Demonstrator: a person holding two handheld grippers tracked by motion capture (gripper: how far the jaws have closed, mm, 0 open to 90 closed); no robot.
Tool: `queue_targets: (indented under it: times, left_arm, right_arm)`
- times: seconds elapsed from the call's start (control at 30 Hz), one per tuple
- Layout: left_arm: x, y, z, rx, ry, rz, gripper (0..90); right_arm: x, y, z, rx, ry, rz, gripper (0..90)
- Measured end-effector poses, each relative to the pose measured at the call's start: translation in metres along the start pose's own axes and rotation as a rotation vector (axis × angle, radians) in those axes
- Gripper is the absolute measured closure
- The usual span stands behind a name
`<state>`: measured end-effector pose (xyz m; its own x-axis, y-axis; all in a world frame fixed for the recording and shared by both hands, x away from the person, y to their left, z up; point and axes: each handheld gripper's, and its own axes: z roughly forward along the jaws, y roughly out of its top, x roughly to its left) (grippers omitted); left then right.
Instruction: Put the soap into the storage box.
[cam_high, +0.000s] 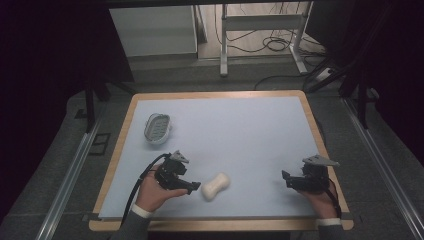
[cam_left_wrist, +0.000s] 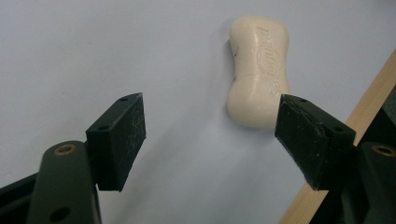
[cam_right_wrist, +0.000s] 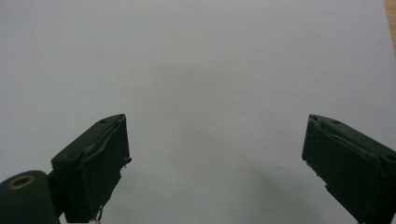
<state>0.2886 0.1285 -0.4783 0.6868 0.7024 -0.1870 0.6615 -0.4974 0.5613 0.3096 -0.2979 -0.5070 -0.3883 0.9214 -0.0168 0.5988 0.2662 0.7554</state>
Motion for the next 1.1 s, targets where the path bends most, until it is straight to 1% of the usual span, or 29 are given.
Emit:
queue_targets:
  times: [0.27, 0.37, 0.4, 0.43, 0.5, 0.57, 0.67, 0.73, 1.07, 1.1]
  left_arm:
    - [-0.006, 0.006, 0.010, 0.024, -0.014, 0.017, 25.2]
    - [-0.011, 0.010, 0.017, 0.039, -0.022, 0.030, 25.4]
    - [-0.011, 0.010, 0.017, 0.039, -0.022, 0.030, 25.6]
    - [-0.014, 0.013, 0.021, 0.045, -0.023, 0.033, 25.8]
    - [-0.016, 0.014, 0.022, 0.046, -0.023, 0.032, 26.3]
    - [-0.021, 0.018, 0.028, 0.057, -0.013, 0.041, 26.6]
    - [-0.027, 0.022, 0.034, 0.069, -0.022, 0.056, 27.0]
    - [-0.031, 0.025, 0.040, 0.082, -0.020, 0.062, 27.2]
    - [-0.039, 0.033, 0.054, 0.124, -0.019, 0.085, 29.1]
    - [-0.040, 0.035, 0.058, 0.133, -0.017, 0.094, 29.6]
  right_arm:
    - [-0.001, -0.001, 0.002, 0.007, -0.002, -0.001, 7.1]
    - [0.000, -0.001, 0.002, 0.008, -0.004, 0.001, 7.1]
    - [0.000, -0.001, 0.002, 0.008, -0.004, 0.001, 7.1]
    - [0.000, -0.002, 0.002, 0.012, -0.005, 0.000, 7.1]
    - [-0.001, -0.002, 0.003, 0.013, -0.010, 0.000, 7.1]
    - [-0.002, -0.003, 0.003, 0.015, -0.015, 0.011, 7.1]
    - [-0.003, -0.003, 0.003, 0.017, -0.016, 0.012, 7.1]
    - [-0.003, -0.003, 0.003, 0.016, -0.019, 0.015, 7.1]
    - [-0.004, -0.003, 0.002, 0.016, -0.020, 0.017, 7.1]
    - [-0.003, -0.003, 0.003, 0.017, -0.020, 0.015, 7.1]
